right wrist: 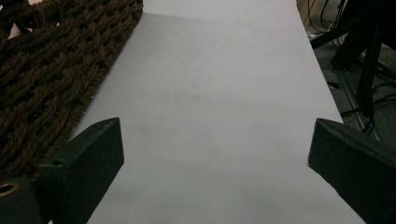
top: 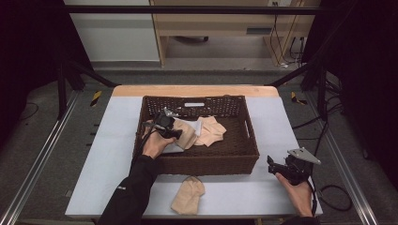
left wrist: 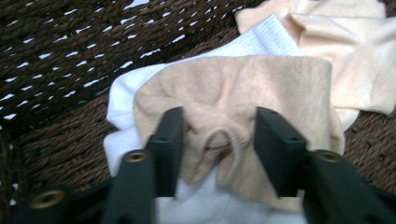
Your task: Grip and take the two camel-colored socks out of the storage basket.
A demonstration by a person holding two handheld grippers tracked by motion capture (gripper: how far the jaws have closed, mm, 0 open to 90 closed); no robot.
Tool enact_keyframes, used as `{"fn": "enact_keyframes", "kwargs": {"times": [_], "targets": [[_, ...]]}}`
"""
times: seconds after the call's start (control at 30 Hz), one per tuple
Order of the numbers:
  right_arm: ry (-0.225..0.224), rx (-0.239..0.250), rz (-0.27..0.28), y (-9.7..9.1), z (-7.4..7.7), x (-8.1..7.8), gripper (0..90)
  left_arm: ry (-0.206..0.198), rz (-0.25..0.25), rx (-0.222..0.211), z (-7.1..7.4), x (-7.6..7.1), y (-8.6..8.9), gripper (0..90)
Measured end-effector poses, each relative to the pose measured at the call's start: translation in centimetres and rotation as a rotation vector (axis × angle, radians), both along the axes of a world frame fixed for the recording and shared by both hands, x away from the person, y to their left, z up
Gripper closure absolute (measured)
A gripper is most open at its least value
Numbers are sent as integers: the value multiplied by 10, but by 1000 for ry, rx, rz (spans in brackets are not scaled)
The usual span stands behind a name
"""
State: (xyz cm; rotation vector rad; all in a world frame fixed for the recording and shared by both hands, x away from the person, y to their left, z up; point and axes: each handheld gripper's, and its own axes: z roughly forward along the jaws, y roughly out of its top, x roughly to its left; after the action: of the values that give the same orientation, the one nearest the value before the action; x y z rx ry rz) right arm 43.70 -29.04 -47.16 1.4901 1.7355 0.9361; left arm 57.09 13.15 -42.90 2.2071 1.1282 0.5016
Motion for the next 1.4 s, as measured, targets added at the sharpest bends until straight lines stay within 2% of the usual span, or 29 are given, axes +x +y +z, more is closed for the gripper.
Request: {"fn": "enact_keyframes", "kwargs": {"times": [0.03, 0.17, 0.23, 0.33, 0.5, 0.53, 0.57, 0.67, 1.0, 1.2, 1.4], "targets": [[0, 1, 0, 0, 0, 0, 39, 22, -1, 6, 0, 0, 0, 600], [0, 2, 0, 0, 0, 0, 39, 51, -8, 18, 0, -1, 0, 716], [0, 2, 0, 0, 0, 0, 39, 57, -16, 21, 1, -3, -1, 757], [-1, 1, 0, 0, 0, 0, 39, 49, -16, 4, 3, -5, 0, 778], [-3, -1, -2, -1, 0, 0, 38, -33, -15, -102, 12, -9, 3, 787], [-3, -1, -2, -1, 0, 0, 38, -33, -15, -102, 12, -9, 3, 788], [-1, -1, -2, -1, 0, 0, 38, -68, -12, -142, 16, -11, 5, 789], [0, -3, -2, -1, 0, 0, 39, -122, -11, -224, 23, -15, 7, 790], [-3, -4, -4, -1, 0, 0, 38, -282, -21, -393, 50, -32, 14, 793], [-2, -5, -5, -1, 0, 0, 38, -341, -33, -471, 69, -48, 23, 795], [-1, -4, -9, -1, 0, -1, 39, -381, -70, -513, 84, -67, 28, 796]]}}
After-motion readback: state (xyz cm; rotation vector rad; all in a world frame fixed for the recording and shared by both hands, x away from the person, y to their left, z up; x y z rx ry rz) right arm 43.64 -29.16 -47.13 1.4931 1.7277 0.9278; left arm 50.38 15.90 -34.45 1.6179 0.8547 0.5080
